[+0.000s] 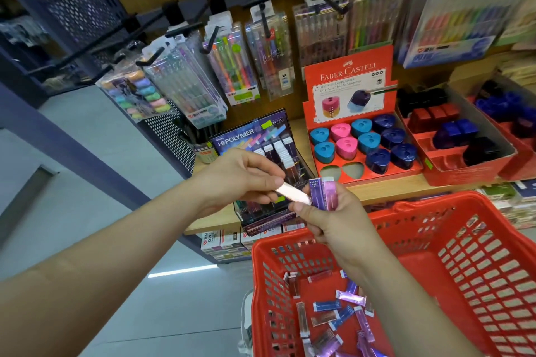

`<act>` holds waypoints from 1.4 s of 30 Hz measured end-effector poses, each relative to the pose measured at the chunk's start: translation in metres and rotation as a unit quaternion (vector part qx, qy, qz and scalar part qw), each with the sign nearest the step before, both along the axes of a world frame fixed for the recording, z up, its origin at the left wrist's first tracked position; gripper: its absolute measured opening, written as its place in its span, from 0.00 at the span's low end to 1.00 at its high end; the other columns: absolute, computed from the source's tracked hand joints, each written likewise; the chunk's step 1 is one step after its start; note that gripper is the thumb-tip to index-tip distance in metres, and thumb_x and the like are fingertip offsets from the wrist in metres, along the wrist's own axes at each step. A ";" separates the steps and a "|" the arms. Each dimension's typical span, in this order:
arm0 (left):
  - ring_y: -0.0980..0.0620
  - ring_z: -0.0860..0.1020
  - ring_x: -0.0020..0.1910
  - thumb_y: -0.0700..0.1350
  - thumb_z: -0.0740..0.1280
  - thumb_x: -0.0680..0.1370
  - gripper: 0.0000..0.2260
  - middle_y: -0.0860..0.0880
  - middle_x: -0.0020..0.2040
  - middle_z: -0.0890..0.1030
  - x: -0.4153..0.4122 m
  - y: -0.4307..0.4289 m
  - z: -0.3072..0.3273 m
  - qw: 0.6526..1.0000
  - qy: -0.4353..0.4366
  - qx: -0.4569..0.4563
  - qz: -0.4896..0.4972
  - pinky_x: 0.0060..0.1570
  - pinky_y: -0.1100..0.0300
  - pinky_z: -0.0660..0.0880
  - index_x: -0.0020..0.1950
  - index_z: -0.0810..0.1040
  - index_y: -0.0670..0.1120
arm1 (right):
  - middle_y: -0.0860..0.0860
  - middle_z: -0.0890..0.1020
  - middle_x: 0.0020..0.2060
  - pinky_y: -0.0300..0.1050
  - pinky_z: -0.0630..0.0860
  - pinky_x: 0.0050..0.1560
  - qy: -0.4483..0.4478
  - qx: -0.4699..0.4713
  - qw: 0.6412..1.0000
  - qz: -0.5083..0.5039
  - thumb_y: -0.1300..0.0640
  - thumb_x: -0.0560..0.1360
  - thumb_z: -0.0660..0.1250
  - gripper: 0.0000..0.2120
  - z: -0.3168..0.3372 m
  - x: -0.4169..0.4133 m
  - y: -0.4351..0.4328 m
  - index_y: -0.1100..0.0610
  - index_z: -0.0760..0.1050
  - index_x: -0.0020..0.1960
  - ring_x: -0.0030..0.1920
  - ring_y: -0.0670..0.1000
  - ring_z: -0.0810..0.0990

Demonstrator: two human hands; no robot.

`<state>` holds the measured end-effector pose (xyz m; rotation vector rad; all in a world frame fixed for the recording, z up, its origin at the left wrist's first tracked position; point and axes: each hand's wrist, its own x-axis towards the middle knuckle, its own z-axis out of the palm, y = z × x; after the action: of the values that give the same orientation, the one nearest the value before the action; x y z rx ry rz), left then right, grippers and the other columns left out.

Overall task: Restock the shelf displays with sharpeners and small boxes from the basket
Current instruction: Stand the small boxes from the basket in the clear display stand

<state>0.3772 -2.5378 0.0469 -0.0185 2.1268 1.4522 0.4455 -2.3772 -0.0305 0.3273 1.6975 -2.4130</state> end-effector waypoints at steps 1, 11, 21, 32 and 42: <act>0.51 0.82 0.34 0.33 0.71 0.72 0.07 0.39 0.39 0.84 -0.001 0.000 0.000 1.000 0.016 -0.010 0.007 0.35 0.65 0.80 0.49 0.81 0.37 | 0.59 0.74 0.37 0.37 0.62 0.25 -0.005 -0.003 1.000 0.006 0.65 0.74 0.70 0.09 0.001 0.000 -0.001 0.53 0.75 0.47 0.27 0.47 0.65; 0.52 0.80 0.45 0.42 0.69 0.77 0.06 0.51 0.46 0.84 -0.029 -0.037 -0.009 0.841 0.363 -0.399 -0.045 0.50 0.57 0.76 0.53 0.83 0.48 | 0.61 0.84 0.50 0.46 0.83 0.46 -0.113 -0.277 0.954 -0.027 0.69 0.78 0.61 0.13 -0.001 -0.008 0.021 0.66 0.74 0.62 0.49 0.58 0.85; 0.51 0.80 0.48 0.45 0.67 0.78 0.09 0.50 0.50 0.84 -0.038 -0.028 -0.031 0.824 0.362 -0.426 -0.096 0.53 0.58 0.76 0.56 0.83 0.47 | 0.58 0.83 0.38 0.34 0.75 0.26 -0.153 -0.188 0.970 -0.039 0.64 0.77 0.66 0.04 -0.004 -0.008 0.021 0.61 0.78 0.51 0.33 0.51 0.84; 0.52 0.80 0.48 0.44 0.70 0.77 0.08 0.50 0.47 0.83 -0.041 -0.028 -0.034 0.831 0.349 -0.426 -0.083 0.53 0.59 0.75 0.55 0.81 0.45 | 0.48 0.71 0.30 0.33 0.60 0.19 -0.152 -0.168 0.974 -0.020 0.63 0.75 0.68 0.04 -0.014 -0.011 0.022 0.56 0.74 0.45 0.27 0.44 0.66; 0.55 0.80 0.35 0.36 0.68 0.77 0.07 0.47 0.39 0.82 -0.038 -0.025 -0.024 0.960 0.201 -0.197 -0.009 0.41 0.59 0.78 0.47 0.83 0.47 | 0.54 0.80 0.39 0.33 0.64 0.23 -0.112 -0.099 0.988 0.026 0.60 0.75 0.69 0.02 -0.015 -0.022 0.011 0.57 0.78 0.47 0.39 0.47 0.78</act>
<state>0.3393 -2.5631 0.0228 0.1602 2.7103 1.0637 0.4234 -2.3658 -0.0459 0.4960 1.3444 -2.3781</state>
